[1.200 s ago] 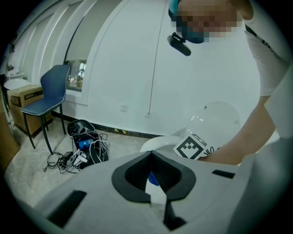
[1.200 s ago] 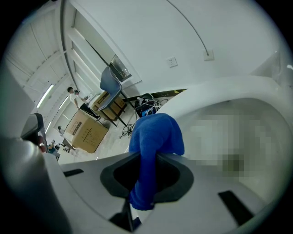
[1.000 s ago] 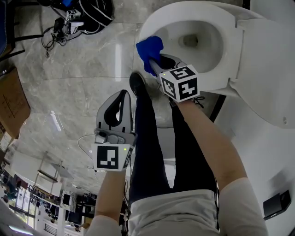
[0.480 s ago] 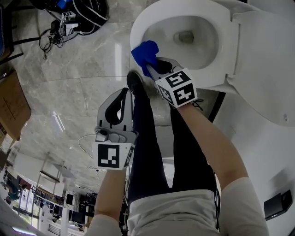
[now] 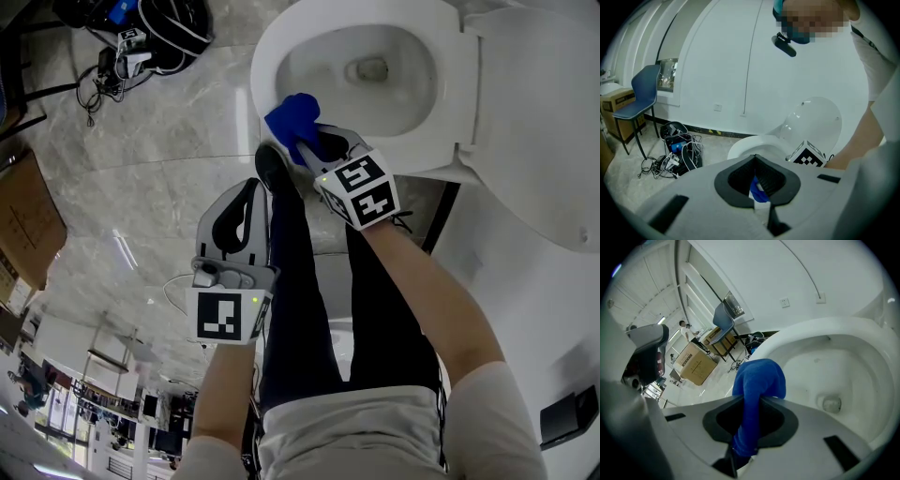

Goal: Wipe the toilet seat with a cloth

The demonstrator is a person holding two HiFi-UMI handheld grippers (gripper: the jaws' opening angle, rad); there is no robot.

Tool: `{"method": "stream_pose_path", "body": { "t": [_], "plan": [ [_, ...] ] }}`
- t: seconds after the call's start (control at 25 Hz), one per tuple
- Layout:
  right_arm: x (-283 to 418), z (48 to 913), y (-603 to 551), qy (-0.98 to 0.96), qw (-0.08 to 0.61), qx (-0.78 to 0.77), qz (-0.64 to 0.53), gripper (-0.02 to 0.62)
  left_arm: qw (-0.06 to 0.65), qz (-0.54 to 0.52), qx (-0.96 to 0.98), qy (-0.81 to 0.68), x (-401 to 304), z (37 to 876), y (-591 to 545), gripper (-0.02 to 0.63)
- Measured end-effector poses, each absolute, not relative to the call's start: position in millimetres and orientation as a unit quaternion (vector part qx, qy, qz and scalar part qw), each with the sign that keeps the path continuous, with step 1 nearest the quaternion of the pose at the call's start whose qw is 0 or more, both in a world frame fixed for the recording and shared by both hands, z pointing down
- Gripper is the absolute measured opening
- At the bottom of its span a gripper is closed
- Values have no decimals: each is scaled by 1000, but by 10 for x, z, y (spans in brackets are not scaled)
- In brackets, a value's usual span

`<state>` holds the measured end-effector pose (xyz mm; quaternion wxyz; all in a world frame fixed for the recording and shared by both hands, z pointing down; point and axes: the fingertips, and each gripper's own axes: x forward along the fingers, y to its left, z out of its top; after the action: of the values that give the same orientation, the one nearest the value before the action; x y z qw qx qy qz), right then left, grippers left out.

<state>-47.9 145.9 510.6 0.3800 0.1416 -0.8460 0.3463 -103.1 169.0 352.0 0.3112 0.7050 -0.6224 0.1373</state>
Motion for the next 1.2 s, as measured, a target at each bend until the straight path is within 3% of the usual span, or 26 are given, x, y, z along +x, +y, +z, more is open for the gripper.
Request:
{"method": "stream_pose_path", "body": {
  "t": [1.2],
  "plan": [
    [153,5109,1603,-831,373,140,388,55,317,158,731,-584,-438,3620,1443,8]
  ]
}}
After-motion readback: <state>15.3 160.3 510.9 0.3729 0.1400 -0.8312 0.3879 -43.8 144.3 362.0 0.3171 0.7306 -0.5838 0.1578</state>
